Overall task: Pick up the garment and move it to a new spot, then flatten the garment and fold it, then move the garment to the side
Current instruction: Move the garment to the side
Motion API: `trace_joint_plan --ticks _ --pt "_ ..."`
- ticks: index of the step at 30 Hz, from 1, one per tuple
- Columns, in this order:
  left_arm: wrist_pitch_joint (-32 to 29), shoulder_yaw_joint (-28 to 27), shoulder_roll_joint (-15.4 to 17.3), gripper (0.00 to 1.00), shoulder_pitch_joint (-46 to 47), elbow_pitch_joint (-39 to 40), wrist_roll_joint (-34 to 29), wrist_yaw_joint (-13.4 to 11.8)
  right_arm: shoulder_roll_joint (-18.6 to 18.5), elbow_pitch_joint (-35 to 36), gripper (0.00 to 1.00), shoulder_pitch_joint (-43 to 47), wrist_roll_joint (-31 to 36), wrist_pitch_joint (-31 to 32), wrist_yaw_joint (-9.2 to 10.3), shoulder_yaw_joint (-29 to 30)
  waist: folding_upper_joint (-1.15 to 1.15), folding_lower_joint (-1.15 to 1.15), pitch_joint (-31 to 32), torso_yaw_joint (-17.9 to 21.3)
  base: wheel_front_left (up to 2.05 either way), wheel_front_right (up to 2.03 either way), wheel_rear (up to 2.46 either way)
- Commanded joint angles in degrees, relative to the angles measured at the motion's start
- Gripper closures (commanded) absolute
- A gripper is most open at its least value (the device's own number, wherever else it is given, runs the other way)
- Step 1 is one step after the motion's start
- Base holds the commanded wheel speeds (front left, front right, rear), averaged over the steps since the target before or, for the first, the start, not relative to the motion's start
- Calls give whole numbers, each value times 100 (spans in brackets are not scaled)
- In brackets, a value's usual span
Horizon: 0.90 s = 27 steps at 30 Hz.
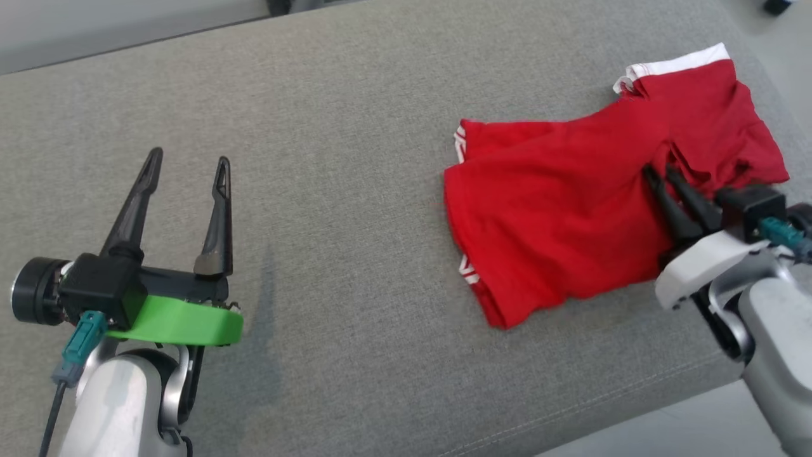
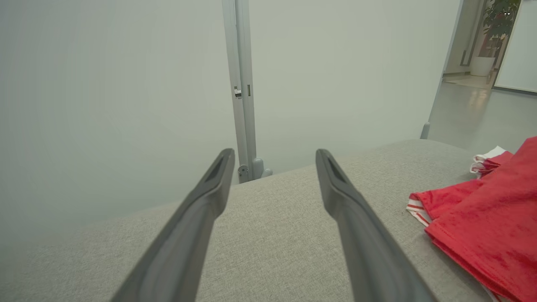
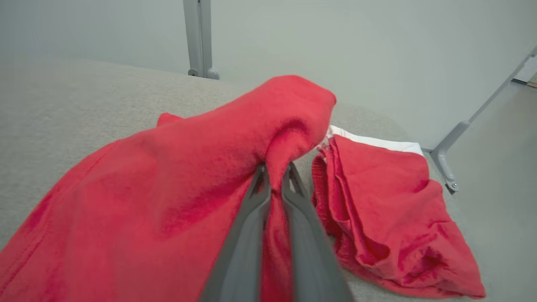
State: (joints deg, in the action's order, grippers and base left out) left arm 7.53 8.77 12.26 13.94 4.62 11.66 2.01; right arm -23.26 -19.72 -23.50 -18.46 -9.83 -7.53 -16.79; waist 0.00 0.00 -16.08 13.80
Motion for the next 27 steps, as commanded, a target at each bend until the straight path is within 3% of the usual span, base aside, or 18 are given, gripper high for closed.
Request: trace_joint_plan --ticks 1,10,16,22,24,25,27 --pt "-45 -6 92 0 144 36 -43 8 -186 -92 100 -330 24 -97 9 15 0 0 -447 366 0 0 0" --pt "-186 49 207 0 369 191 -86 23 -1113 -814 100 -1345 -72 -393 9 88 0 0 -917 249 0 0 0" --pt "-238 83 235 0 484 259 -99 33 -1315 -1462 100 -1882 -223 -484 10 -54 0 0 -1130 129 0 0 0" --pt "-207 141 245 0 590 248 -99 34 -1372 -2425 100 -2269 -223 -535 10 265 0 0 -1222 3 0 0 0" --pt "-206 155 245 0 618 248 -107 17 -1332 -2655 47 -2378 -214 -540 10 406 0 0 -1241 -13 0 0 0" --pt "-202 151 249 0 618 242 -111 0 -1284 -2727 0 -2410 -180 -544 10 495 0 0 -1241 -9 0 0 0" --pt "-194 146 256 0 614 221 -112 -16 -1168 -2746 0 -2418 -100 -547 9 683 0 0 -1227 9 0 0 0"
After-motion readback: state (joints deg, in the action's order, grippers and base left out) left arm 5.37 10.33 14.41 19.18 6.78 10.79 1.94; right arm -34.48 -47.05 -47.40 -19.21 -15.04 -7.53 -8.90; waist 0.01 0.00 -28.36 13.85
